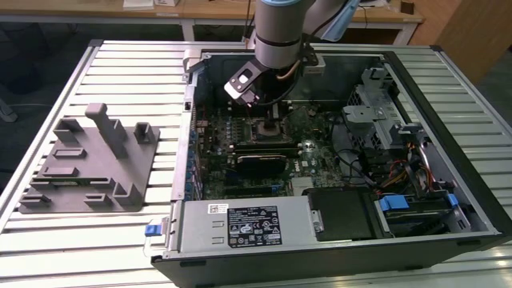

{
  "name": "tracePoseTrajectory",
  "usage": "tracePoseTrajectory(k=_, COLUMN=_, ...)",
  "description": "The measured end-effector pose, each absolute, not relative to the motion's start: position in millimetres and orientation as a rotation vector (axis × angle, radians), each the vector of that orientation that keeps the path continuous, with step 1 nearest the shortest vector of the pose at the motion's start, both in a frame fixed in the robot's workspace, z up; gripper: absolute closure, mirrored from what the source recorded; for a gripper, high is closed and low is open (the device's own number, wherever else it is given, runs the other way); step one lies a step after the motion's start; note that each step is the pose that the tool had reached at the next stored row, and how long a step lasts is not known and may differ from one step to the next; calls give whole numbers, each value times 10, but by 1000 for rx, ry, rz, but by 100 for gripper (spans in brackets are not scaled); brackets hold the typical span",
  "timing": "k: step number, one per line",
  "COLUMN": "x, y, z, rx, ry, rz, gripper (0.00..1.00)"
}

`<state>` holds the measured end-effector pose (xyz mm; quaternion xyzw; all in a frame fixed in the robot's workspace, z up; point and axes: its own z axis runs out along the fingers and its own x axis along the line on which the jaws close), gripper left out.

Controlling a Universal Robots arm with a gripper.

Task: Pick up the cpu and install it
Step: 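Place the cpu into insertion slot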

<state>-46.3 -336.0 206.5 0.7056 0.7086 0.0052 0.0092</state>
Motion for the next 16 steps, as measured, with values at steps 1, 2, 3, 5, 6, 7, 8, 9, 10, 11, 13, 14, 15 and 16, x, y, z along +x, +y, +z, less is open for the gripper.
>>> tracePoseTrajectory(k=1, x=-464, y=-3360, z=2083, rx=2204, ry=2213, rz=16, gripper=89)
tracePoseTrajectory(k=2, x=-464, y=-3360, z=2104, rx=2204, ry=2213, rz=16, gripper=89)
tracePoseTrajectory(k=3, x=-464, y=-3360, z=2126, rx=2204, ry=2213, rz=16, gripper=89)
tracePoseTrajectory(k=5, x=-464, y=-3360, z=2172, rx=2204, ry=2213, rz=16, gripper=89)
tracePoseTrajectory(k=6, x=-464, y=-3360, z=2194, rx=2204, ry=2213, rz=16, gripper=89)
tracePoseTrajectory(k=7, x=-464, y=-3360, z=2216, rx=2204, ry=2213, rz=16, gripper=89)
tracePoseTrajectory(k=8, x=-463, y=-3359, z=2238, rx=2204, ry=2213, rz=16, gripper=89)
tracePoseTrajectory(k=9, x=-463, y=-3360, z=2263, rx=2203, ry=2213, rz=16, gripper=89)
tracePoseTrajectory(k=10, x=-463, y=-3360, z=2286, rx=2203, ry=2213, rz=17, gripper=89)
tracePoseTrajectory(k=11, x=-463, y=-3360, z=2309, rx=2203, ry=2213, rz=17, gripper=89)
tracePoseTrajectory(k=13, x=-463, y=-3360, z=2352, rx=2203, ry=2213, rz=17, gripper=89)
tracePoseTrajectory(k=14, x=-464, y=-3360, z=2372, rx=2203, ry=2213, rz=17, gripper=89)
tracePoseTrajectory(k=15, x=-464, y=-3360, z=2393, rx=2203, ry=2213, rz=17, gripper=89)
tracePoseTrajectory(k=16, x=-463, y=-3359, z=2415, rx=2203, ry=2213, rz=17, gripper=89)
